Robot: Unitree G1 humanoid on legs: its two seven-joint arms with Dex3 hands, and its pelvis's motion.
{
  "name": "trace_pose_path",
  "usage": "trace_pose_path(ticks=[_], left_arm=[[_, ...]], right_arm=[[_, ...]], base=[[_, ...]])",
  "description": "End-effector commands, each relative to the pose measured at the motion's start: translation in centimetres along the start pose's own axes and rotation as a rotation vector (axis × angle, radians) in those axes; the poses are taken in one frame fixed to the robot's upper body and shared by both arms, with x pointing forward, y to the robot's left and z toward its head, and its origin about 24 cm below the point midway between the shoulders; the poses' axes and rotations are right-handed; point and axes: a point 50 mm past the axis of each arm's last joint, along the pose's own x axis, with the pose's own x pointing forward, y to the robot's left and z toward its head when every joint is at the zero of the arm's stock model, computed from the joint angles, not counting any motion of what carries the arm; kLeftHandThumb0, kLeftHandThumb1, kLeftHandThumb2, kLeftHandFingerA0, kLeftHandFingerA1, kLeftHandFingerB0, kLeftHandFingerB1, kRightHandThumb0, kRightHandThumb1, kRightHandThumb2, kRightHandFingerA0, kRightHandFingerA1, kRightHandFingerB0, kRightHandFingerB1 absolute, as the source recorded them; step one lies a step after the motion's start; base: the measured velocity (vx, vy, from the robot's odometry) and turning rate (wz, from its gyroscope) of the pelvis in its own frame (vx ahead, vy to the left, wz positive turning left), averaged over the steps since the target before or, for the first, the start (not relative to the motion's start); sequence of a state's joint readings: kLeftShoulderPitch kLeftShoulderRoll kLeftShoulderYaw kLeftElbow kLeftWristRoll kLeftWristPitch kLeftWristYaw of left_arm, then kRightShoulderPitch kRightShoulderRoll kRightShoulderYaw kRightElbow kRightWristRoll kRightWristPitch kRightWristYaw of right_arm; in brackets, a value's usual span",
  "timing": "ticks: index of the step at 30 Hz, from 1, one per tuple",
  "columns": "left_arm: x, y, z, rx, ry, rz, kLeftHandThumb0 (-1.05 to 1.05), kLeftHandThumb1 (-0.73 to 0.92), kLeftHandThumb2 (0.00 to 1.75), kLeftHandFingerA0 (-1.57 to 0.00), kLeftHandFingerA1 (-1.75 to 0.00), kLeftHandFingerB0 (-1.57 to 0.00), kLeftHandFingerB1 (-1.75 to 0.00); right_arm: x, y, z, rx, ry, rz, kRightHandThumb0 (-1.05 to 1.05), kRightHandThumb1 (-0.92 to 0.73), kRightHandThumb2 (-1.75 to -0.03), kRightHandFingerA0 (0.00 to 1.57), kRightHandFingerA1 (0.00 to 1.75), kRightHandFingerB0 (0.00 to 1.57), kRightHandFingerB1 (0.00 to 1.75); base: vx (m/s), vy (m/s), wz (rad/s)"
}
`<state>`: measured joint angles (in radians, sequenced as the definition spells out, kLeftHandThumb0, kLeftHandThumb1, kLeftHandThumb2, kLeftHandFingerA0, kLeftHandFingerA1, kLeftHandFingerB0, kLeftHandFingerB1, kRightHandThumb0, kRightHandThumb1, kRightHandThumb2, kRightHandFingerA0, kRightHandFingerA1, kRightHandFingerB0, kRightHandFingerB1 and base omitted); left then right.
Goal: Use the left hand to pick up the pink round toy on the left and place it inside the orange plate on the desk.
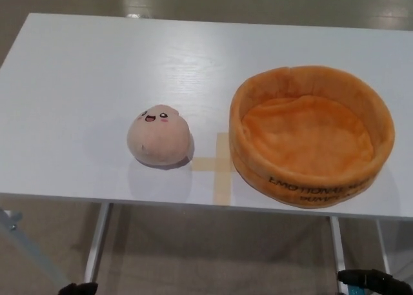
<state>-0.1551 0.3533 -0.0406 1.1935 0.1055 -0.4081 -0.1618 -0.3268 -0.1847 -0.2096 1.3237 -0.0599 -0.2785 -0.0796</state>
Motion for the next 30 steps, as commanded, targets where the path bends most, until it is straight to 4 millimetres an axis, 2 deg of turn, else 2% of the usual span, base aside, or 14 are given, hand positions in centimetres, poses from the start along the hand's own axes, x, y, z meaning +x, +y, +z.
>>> trace_pose_path(ticks=[1,4,8,9,11,15,16,18,19,22,25,26,29,30], left_arm=[[-2.0,0.8,-0.1,0.106,-0.121,-0.189,-0.47,0.49,0.65,-0.07,-0.24,-0.09,-0.26],[-2.5,1.1,0.2,0.145,-0.151,-0.218,-0.42,0.55,0.57,-0.06,-0.27,-0.1,-0.26],[-4.7,2.1,2.8,0.293,-0.279,-0.361,-0.45,0.52,0.59,-0.07,-0.23,-0.11,-0.26],[-5.1,2.1,3.3,0.333,-0.31,-0.377,-0.45,0.53,0.59,-0.08,-0.25,-0.11,-0.25],[-6.0,2.1,4.5,0.378,-0.366,-0.425,-0.45,0.54,0.56,-0.05,-0.27,-0.09,-0.26],[-8.0,1.9,7.2,0.468,-0.459,-0.51,-0.52,0.51,0.59,-0.05,-0.23,-0.11,-0.25],[-8.6,1.8,7.9,0.49,-0.482,-0.522,-0.5,0.51,0.58,-0.05,-0.23,-0.11,-0.25],[-9.6,1.6,9.0,0.521,-0.526,-0.548,-0.49,0.51,0.58,-0.06,-0.24,-0.11,-0.25],[-10.3,1.6,10.0,0.552,-0.566,-0.568,-0.52,0.51,0.6,-0.08,-0.25,-0.12,-0.24],[-11.8,1.4,11.9,0.626,-0.667,-0.599,-0.6,0.42,0.72,-0.06,-0.34,-0.09,-0.32],[-13.5,1.4,13.9,0.663,-0.774,-0.624,-0.48,0.51,0.57,-0.1,-0.26,-0.16,-0.28],[-14.1,1.4,14.6,0.671,-0.816,-0.628,-0.48,0.5,0.59,-0.08,-0.25,-0.14,-0.27],[-15.0,1.4,15.5,0.68,-0.862,-0.639,-0.49,0.5,0.59,-0.07,-0.24,-0.14,-0.27],[-15.7,1.4,16.2,0.672,-0.907,-0.637,-0.28,0.38,0.91,-0.02,-0.51,0.0,-0.47]], right_arm=[[-0.1,-0.4,-0.2,0.027,0.002,-0.03,-0.27,-0.42,-0.82,0.69,1.17,0.5,0.88],[-0.1,-0.4,-0.2,0.018,0.0,-0.032,-0.28,-0.43,-0.81,0.69,1.15,0.49,0.87],[-0.1,-0.4,0.0,-0.012,-0.029,-0.042,-0.33,-0.32,-0.95,0.61,0.91,0.49,0.84],[-0.1,-0.4,0.0,-0.01,-0.028,-0.045,-0.29,-0.35,-0.88,0.49,1.03,0.39,0.97],[-0.1,-0.4,0.1,-0.006,-0.028,-0.052,-0.25,-0.33,-0.9,0.36,0.98,0.32,0.99],[-0.1,-0.4,0.1,-0.035,-0.037,-0.062,-0.32,-0.32,-0.89,0.24,0.86,0.17,0.88],[-0.1,-0.4,0.2,-0.034,-0.038,-0.066,-0.3,-0.3,-0.98,0.29,0.69,0.21,0.65],[-0.1,-0.4,0.2,-0.04,-0.04,-0.071,-0.34,-0.32,-0.98,0.23,0.67,0.15,0.63],[-0.1,-0.4,0.2,-0.044,-0.042,-0.077,-0.39,-0.35,-0.88,0.09,0.87,0.02,0.87],[-0.1,-0.5,0.3,-0.041,-0.049,-0.09,-0.41,-0.35,-0.89,0.06,0.8,0.0,0.79],[0.0,-0.6,0.5,-0.063,-0.051,-0.119,-0.42,-0.3,-0.98,0.13,0.64,0.03,0.59],[0.0,-0.6,0.5,-0.067,-0.051,-0.122,-0.46,-0.36,-0.87,0.09,0.76,0.0,0.72],[0.0,-0.6,0.5,-0.068,-0.051,-0.123,-0.45,-0.37,-0.86,0.07,0.74,0.0,0.71],[0.0,-0.6,0.5,-0.065,-0.05,-0.121,-0.41,-0.38,-0.87,0.05,0.79,0.0,0.73]], base=[[0.0,0.0,0.0],[0.0,0.0,0.0],[0.0,0.0,0.0],[0.0,0.0,0.0],[0.0,0.0,0.0],[0.0,0.0,0.0],[0.0,0.0,0.0],[0.0,0.0,0.0],[0.0,0.0,0.0],[0.0,0.0,0.0],[0.0,0.0,0.0],[0.0,0.0,0.0],[0.0,0.0,0.0],[0.0,0.0,0.0]])
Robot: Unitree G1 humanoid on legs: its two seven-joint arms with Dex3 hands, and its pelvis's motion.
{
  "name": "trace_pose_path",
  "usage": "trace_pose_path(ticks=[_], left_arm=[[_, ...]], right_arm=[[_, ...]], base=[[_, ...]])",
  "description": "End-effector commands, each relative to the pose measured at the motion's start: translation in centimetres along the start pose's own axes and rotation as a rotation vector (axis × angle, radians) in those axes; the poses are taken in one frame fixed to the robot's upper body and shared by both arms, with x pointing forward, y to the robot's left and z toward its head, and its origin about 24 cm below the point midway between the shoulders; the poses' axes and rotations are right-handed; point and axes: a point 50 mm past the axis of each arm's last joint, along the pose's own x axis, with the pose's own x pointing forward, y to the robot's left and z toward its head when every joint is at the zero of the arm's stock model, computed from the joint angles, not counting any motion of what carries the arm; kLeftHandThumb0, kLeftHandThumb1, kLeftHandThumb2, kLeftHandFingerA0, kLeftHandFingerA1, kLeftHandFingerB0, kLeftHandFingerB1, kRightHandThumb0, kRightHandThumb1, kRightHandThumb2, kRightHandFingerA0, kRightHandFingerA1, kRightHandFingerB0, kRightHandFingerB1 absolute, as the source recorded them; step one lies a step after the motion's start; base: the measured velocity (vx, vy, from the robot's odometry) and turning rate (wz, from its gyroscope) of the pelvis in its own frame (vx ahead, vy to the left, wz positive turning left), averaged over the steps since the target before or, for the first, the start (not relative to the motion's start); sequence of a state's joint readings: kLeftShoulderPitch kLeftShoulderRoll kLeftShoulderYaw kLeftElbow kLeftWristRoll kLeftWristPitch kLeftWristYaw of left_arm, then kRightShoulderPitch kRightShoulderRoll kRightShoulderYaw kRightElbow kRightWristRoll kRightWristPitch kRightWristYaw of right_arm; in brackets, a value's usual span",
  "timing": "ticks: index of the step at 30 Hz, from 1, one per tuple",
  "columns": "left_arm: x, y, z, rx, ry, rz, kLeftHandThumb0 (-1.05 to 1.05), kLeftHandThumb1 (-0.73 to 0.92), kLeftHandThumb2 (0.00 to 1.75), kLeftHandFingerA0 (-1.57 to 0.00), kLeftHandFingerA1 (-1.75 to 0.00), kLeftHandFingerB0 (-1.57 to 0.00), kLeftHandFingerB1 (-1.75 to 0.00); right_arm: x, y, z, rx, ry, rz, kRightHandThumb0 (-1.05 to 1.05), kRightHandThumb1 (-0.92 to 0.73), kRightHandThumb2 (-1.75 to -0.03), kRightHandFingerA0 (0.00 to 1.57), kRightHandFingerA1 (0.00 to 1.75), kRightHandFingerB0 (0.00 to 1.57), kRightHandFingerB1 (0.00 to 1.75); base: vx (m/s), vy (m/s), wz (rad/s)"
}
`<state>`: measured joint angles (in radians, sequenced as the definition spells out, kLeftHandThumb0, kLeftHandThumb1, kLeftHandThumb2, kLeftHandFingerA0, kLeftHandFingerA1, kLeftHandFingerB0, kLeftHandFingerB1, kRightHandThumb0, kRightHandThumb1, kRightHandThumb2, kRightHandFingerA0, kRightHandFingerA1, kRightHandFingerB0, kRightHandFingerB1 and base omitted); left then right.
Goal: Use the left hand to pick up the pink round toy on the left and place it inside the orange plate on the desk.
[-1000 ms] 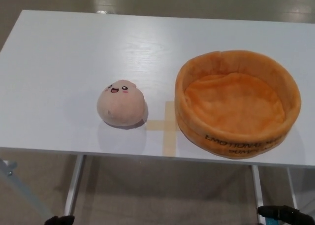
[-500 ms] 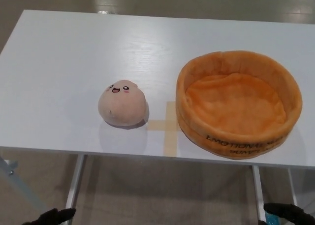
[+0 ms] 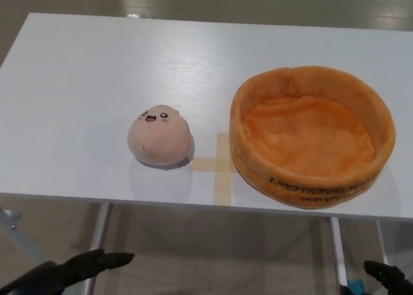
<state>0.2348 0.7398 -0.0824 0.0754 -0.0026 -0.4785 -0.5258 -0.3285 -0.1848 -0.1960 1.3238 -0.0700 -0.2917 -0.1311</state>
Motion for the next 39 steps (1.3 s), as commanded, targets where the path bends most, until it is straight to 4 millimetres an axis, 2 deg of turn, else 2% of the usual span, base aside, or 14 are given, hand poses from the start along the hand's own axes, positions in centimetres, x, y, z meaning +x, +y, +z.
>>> trace_pose_path(ticks=[1,9,12,13,18,19,21,22,30,33,35,36,37,39], left_arm=[[-2.4,1.4,9.5,0.104,-0.403,-0.211,-0.26,0.38,0.89,-0.02,-0.51,0.0,-0.46],[-3.7,3.5,13.7,0.118,-0.62,-0.02,-0.24,0.35,0.87,-0.02,-0.51,0.0,-0.46],[-3.5,4.1,14.1,0.124,-0.66,0.036,-0.25,0.35,0.87,-0.02,-0.51,0.0,-0.47],[-3.3,4.5,14.2,0.132,-0.671,0.057,-0.4,0.45,0.56,-0.07,-0.25,-0.16,-0.29],[-1.9,6.4,15.1,0.221,-0.684,0.183,-0.37,0.44,0.56,-0.04,-0.25,-0.16,-0.28],[-1.4,7.0,15.3,0.232,-0.684,0.206,-0.35,0.43,0.55,-0.02,-0.26,-0.17,-0.29],[-0.5,7.9,15.4,0.235,-0.68,0.234,-0.37,0.39,0.62,-0.04,-0.2,-0.15,-0.33],[1.0,9.1,15.2,0.234,-0.652,0.285,-0.34,0.42,0.54,-0.01,-0.26,-0.17,-0.28],[5.2,12.0,14.2,0.278,-0.562,0.36,-0.37,0.44,0.54,0.0,-0.23,-0.15,-0.26],[6.9,12.6,13.8,0.293,-0.527,0.365,-0.39,0.45,0.55,0.0,-0.23,-0.14,-0.27],[8.1,13.1,13.5,0.312,-0.483,0.366,-0.43,0.32,0.69,0.0,-0.17,-0.1,-0.36],[9.0,13.3,13.3,0.316,-0.454,0.366,-0.4,0.41,0.54,0.0,-0.21,-0.15,-0.29],[9.6,13.4,13.1,0.317,-0.436,0.366,-0.4,0.41,0.54,0.0,-0.21,-0.15,-0.29],[10.7,13.6,12.7,0.353,-0.382,0.364,-0.47,0.33,0.67,0.0,-0.08,-0.12,-0.33]], right_arm=[[0.0,-0.5,0.3,-0.041,-0.036,-0.081,-0.45,-0.35,-0.88,0.08,0.78,0.0,0.73],[0.0,-0.4,0.4,-0.051,-0.041,-0.082,-0.5,-0.33,-0.93,0.14,0.72,0.06,0.69],[0.0,-0.4,0.5,-0.057,-0.043,-0.08,-0.49,-0.33,-0.94,0.15,0.72,0.05,0.68],[0.0,-0.4,0.4,-0.055,-0.04,-0.077,-0.41,-0.36,-0.85,0.09,0.77,0.0,0.74],[0.0,-0.3,0.4,-0.053,-0.041,-0.079,-0.41,-0.34,-0.87,0.08,0.82,0.0,0.79],[0.0,-0.3,0.3,-0.054,-0.034,-0.08,-0.47,-0.33,-0.9,0.11,0.7,0.06,0.67],[0.0,-0.3,0.3,-0.061,-0.031,-0.083,-0.48,-0.32,-0.92,0.14,0.71,0.06,0.67],[0.0,-0.3,0.3,-0.067,-0.032,-0.083,-0.47,-0.33,-0.9,0.12,0.72,0.05,0.69],[-0.1,-0.3,0.2,-0.078,-0.031,-0.083,-0.45,-0.35,-0.84,0.14,0.8,0.02,0.74],[-0.1,-0.2,0.1,-0.069,-0.028,-0.075,-0.39,-0.37,-0.82,0.09,0.81,0.0,0.77],[-0.1,-0.2,0.1,-0.062,-0.025,-0.075,-0.45,-0.33,-0.87,0.15,0.78,0.06,0.75],[-0.1,-0.1,0.0,-0.057,-0.023,-0.076,-0.44,-0.33,-0.87,0.14,0.76,0.09,0.76],[-0.1,-0.1,0.0,-0.053,-0.021,-0.076,-0.44,-0.33,-0.87,0.14,0.76,0.09,0.76],[-0.1,-0.1,-0.1,-0.045,-0.01,-0.078,-0.34,-0.29,-0.94,0.21,0.66,0.13,0.63]], base=[[0.0,0.0,0.0],[0.0,0.0,0.0],[0.0,0.0,0.0],[0.0,0.0,0.0],[0.0,0.0,0.0],[0.0,0.0,0.0],[0.0,0.0,0.0],[0.0,0.0,0.0],[0.0,0.0,0.0],[0.0,0.0,0.0],[0.0,0.0,0.0],[0.0,0.0,0.0],[0.0,0.0,0.0],[0.0,0.0,0.0]])
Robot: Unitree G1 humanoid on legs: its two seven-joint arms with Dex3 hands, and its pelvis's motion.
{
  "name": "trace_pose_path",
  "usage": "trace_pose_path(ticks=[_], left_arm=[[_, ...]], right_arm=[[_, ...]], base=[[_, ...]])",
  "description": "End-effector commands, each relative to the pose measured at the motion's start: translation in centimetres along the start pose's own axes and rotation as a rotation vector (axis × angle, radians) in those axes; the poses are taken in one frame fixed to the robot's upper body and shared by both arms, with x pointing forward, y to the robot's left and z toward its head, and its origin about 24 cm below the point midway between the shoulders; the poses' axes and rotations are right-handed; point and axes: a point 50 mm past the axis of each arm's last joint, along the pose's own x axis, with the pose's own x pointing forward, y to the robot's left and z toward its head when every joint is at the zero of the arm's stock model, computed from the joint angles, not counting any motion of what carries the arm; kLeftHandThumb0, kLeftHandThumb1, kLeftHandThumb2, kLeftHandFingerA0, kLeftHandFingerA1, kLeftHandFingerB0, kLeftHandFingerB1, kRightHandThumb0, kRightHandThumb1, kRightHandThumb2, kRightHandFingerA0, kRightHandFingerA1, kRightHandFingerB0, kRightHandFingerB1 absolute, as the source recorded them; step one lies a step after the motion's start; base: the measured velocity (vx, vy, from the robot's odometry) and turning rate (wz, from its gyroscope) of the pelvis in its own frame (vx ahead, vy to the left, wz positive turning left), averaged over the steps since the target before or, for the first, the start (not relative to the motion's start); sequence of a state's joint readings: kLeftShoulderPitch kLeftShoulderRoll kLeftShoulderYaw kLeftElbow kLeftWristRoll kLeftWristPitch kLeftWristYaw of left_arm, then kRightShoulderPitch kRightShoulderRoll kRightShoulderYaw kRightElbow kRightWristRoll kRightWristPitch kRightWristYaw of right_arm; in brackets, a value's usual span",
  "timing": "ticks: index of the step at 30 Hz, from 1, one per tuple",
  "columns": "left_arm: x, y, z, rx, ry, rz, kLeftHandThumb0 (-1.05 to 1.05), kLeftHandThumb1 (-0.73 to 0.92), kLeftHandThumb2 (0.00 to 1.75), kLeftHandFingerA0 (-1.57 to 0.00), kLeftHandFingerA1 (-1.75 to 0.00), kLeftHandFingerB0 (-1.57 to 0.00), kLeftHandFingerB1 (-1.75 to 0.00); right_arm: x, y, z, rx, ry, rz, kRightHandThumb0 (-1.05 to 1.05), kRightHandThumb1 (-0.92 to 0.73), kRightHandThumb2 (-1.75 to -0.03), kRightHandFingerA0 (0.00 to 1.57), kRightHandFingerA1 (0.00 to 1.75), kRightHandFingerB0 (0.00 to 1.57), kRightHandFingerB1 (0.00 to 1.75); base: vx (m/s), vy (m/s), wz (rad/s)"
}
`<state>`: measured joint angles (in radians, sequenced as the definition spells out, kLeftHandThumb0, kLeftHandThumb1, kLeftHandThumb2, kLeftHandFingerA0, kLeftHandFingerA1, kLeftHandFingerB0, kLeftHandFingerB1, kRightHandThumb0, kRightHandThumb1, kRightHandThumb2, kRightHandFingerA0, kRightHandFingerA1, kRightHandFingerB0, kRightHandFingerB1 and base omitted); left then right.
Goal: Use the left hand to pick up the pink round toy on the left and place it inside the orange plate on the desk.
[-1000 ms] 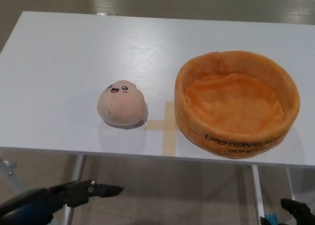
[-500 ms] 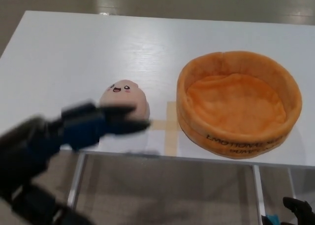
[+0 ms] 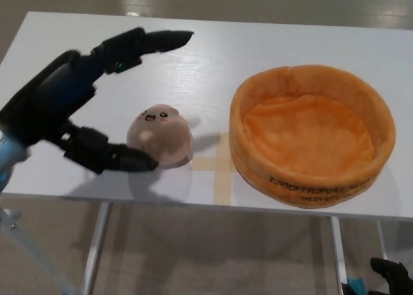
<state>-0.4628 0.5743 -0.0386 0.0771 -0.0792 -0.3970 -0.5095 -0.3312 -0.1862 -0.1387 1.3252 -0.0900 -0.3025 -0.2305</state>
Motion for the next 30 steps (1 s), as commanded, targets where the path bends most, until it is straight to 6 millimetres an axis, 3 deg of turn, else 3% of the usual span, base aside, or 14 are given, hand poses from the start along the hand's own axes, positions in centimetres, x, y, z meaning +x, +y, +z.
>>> trace_pose_path(ticks=[1,2,10,11,14,15,18,19,21,22,26,28,29,30], left_arm=[[2.9,-1.2,-3.3,0.163,0.171,-0.047,-0.42,0.31,0.68,0.0,-0.14,-0.11,-0.35],[3.4,-1.5,-3.8,0.176,0.199,-0.056,-0.45,0.31,0.69,0.0,-0.17,-0.1,-0.35],[4.1,-4.0,-7.4,0.197,0.364,-0.13,-0.48,0.34,0.64,-0.08,-0.21,-0.12,-0.37],[3.9,-4.6,-8.0,0.196,0.379,-0.14,-0.26,0.23,0.8,-0.01,-0.51,0.0,-0.46],[3.6,-5.4,-8.7,0.208,0.407,-0.156,-0.47,0.35,0.63,-0.09,-0.24,-0.15,-0.36],[3.5,-5.8,-9.1,0.222,0.424,-0.167,-0.48,0.35,0.62,-0.08,-0.25,-0.15,-0.35],[2.8,-6.9,-10.1,0.26,0.47,-0.196,-0.47,0.34,0.62,-0.07,-0.24,-0.15,-0.36],[2.7,-7.2,-10.3,0.274,0.485,-0.203,-0.45,0.34,0.63,-0.07,-0.21,-0.13,-0.36],[2.3,-7.8,-10.9,0.296,0.512,-0.218,-0.45,0.34,0.64,-0.06,-0.2,-0.13,-0.36],[2.0,-8.2,-11.2,0.315,0.529,-0.227,-0.5,0.35,0.64,-0.07,-0.24,-0.14,-0.35],[1.3,-8.9,-11.8,0.336,0.557,-0.249,-0.55,0.38,0.63,-0.08,-0.32,-0.12,-0.34],[1.0,-9.3,-12.1,0.34,0.569,-0.258,-0.28,0.3,0.85,0.0,-0.49,0.0,-0.47],[1.0,-9.4,-12.1,0.343,0.568,-0.258,-0.44,0.46,0.54,-0.15,-0.29,-0.18,-0.29],[0.9,-9.4,-12.2,0.347,0.568,-0.257,-0.44,0.46,0.54,-0.15,-0.29,-0.18,-0.29]], right_arm=[[-0.1,-0.1,-0.3,0.018,0.013,-0.014,-0.36,-0.37,-0.81,0.12,0.85,0.03,0.86],[-0.1,-0.1,-0.3,0.022,0.008,-0.013,-0.35,-0.31,-0.97,0.22,0.68,0.13,0.64],[-0.2,-0.1,-0.4,0.013,0.001,-0.012,-0.33,-0.29,-0.96,0.26,0.69,0.19,0.66],[-0.2,0.0,-0.4,0.018,0.005,-0.011,-0.31,-0.33,-0.82,0.15,0.93,0.07,0.96],[-0.2,0.0,-0.4,0.013,0.003,-0.006,-0.28,-0.3,-0.88,0.15,0.93,0.07,0.96],[-0.2,0.0,-0.4,0.01,0.004,-0.004,-0.28,-0.26,-0.94,0.28,0.7,0.23,0.68],[-0.1,0.0,-0.4,0.021,0.008,-0.004,-0.25,-0.32,-0.82,0.17,0.91,0.11,0.94],[-0.1,-0.1,-0.4,0.019,0.009,-0.004,-0.29,-0.28,-0.94,0.27,0.69,0.22,0.67],[-0.1,-0.1,-0.3,0.01,0.005,-0.006,-0.3,-0.26,-0.94,0.3,0.71,0.24,0.68],[-0.1,-0.1,-0.3,0.024,0.003,-0.004,-0.29,-0.29,-0.84,0.17,0.95,0.14,0.96],[-0.1,-0.1,-0.3,0.024,0.005,-0.004,-0.26,-0.28,-0.87,0.19,0.94,0.13,0.96],[-0.1,-0.1,-0.3,0.021,0.005,-0.002,-0.27,-0.3,-0.83,0.18,0.93,0.14,0.96],[-0.1,-0.1,-0.3,0.019,0.005,-0.001,-0.29,-0.31,-0.83,0.18,0.93,0.14,0.97],[-0.1,-0.1,-0.3,0.017,0.006,-0.001,-0.29,-0.31,-0.83,0.18,0.93,0.14,0.97]], base=[[0.0,0.0,0.0],[0.0,0.0,0.0],[0.0,0.0,0.0],[0.0,0.0,0.0],[0.0,0.0,0.0],[0.0,0.0,0.0],[0.0,0.0,0.0],[0.0,0.0,0.0],[0.0,0.0,0.0],[0.0,0.0,0.0],[0.0,0.0,0.0],[0.0,0.0,0.0],[0.0,0.0,0.0],[0.0,0.0,0.0]])
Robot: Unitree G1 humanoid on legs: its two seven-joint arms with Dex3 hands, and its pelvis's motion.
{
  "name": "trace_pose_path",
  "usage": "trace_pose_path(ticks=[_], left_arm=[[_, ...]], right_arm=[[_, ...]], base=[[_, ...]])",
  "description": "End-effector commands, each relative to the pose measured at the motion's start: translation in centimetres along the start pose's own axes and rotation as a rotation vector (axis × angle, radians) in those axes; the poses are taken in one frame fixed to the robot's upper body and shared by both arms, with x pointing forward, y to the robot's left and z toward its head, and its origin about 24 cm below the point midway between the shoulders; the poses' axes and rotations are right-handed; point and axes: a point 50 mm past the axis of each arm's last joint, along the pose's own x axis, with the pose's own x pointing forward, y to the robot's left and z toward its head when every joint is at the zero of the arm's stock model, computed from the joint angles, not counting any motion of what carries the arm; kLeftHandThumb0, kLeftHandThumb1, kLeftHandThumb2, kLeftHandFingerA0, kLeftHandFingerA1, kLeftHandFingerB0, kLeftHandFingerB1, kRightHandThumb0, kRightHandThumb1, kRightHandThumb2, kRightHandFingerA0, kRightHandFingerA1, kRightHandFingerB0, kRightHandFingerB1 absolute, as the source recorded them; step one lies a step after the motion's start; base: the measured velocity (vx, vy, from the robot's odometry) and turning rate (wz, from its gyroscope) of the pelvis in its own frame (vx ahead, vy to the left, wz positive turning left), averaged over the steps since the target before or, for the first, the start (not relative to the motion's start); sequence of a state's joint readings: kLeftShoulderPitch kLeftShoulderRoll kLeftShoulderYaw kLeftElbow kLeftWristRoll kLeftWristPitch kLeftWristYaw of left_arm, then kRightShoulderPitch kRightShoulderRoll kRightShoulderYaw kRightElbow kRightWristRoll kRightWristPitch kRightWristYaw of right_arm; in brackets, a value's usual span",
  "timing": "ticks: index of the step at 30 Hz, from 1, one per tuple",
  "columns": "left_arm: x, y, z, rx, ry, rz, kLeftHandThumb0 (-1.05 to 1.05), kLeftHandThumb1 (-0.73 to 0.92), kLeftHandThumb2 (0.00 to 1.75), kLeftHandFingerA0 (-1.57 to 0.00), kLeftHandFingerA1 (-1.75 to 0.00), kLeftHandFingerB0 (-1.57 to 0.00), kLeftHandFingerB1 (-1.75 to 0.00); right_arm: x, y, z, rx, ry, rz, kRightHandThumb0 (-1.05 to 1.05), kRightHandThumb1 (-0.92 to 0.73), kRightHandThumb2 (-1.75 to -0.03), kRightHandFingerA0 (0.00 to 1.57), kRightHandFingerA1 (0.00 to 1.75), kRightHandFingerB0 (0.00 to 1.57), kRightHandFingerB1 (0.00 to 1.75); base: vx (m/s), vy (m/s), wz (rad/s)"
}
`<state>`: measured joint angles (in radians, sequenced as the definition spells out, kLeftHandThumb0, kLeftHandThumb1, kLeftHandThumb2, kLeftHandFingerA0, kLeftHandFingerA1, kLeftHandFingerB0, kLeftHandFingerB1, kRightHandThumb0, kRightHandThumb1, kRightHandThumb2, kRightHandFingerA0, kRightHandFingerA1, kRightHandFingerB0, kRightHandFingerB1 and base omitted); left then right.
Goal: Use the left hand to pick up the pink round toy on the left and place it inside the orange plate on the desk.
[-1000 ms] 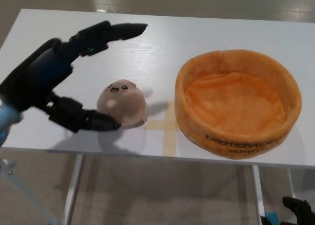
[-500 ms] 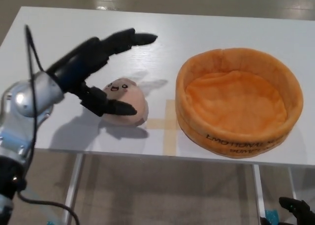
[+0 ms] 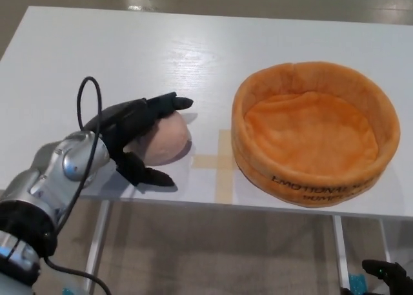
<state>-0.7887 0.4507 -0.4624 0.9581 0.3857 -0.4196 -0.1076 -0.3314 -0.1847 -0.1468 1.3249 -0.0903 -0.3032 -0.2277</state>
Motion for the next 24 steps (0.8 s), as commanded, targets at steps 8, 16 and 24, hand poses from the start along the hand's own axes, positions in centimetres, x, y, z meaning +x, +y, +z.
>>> trace_pose_path(ticks=[8,16,24], left_arm=[[-0.1,-2.7,-1.1,0.091,0.046,0.048,-0.24,0.83,0.64,-0.99,-0.93,-0.88,-0.52],[0.0,-1.4,-0.4,0.09,-0.023,0.179,-0.24,0.78,0.66,-0.73,-1.58,-0.81,-0.57],[0.2,2.0,0.9,0.077,-0.106,0.317,-0.25,0.81,0.66,-0.72,-1.6,-0.78,-0.62]], right_arm=[[-0.1,0.0,-0.2,0.032,0.006,0.006,-0.26,-0.29,-0.86,0.19,0.95,0.14,0.96],[-0.1,-0.1,-0.2,0.046,0.001,0.012,-0.28,-0.27,-0.88,0.21,0.95,0.18,0.95],[0.0,-0.1,-0.1,0.065,0.001,0.013,-0.29,-0.26,-0.91,0.26,1.01,0.19,0.99]], base=[[0.0,0.0,0.0],[0.0,0.0,0.0],[0.0,0.0,0.0]])
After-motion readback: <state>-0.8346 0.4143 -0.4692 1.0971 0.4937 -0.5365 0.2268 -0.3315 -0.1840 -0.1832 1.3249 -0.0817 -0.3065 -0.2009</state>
